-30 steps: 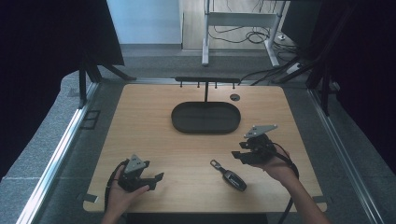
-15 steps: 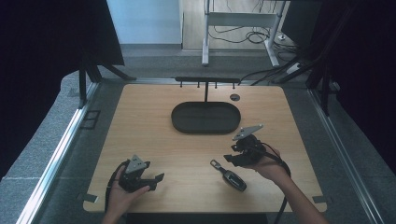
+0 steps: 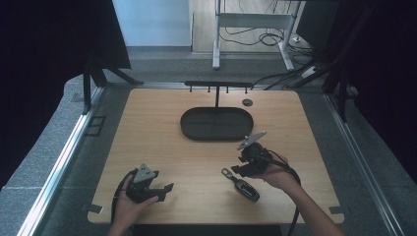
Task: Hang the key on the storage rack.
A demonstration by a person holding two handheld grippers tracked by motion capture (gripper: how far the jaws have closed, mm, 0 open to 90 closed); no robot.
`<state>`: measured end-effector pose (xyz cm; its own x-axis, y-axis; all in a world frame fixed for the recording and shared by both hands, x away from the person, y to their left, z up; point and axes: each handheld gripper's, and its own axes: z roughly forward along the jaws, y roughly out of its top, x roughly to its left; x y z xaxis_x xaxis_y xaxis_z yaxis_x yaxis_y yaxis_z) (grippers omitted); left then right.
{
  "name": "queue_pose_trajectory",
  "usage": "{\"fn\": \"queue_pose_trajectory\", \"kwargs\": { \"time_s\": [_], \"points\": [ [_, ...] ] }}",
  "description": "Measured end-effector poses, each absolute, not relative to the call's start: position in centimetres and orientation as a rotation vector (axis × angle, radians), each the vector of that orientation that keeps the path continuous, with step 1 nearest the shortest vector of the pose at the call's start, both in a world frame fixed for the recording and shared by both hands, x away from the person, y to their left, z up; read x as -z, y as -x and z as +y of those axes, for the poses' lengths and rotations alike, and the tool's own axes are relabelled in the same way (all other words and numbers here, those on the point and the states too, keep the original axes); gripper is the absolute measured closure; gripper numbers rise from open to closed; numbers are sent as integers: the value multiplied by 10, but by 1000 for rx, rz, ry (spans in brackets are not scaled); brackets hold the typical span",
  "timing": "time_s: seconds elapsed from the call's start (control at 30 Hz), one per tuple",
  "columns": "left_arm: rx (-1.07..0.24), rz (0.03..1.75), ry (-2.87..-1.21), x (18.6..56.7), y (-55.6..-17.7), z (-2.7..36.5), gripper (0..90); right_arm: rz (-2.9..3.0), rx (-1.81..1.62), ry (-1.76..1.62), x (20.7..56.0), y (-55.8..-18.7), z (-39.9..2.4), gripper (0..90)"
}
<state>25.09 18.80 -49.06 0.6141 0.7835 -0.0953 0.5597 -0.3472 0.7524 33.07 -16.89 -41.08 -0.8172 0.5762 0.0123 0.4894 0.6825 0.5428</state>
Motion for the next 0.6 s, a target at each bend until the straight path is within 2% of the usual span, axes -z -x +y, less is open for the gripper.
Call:
{"fn": "queue_pose_trajectory", "kwargs": {
  "time_s": [0.6],
  "points": [
    [-358,1054,-2055,491,-251,187,256,2828,-688,-883,437,-336,-156,510]
  ]
}}
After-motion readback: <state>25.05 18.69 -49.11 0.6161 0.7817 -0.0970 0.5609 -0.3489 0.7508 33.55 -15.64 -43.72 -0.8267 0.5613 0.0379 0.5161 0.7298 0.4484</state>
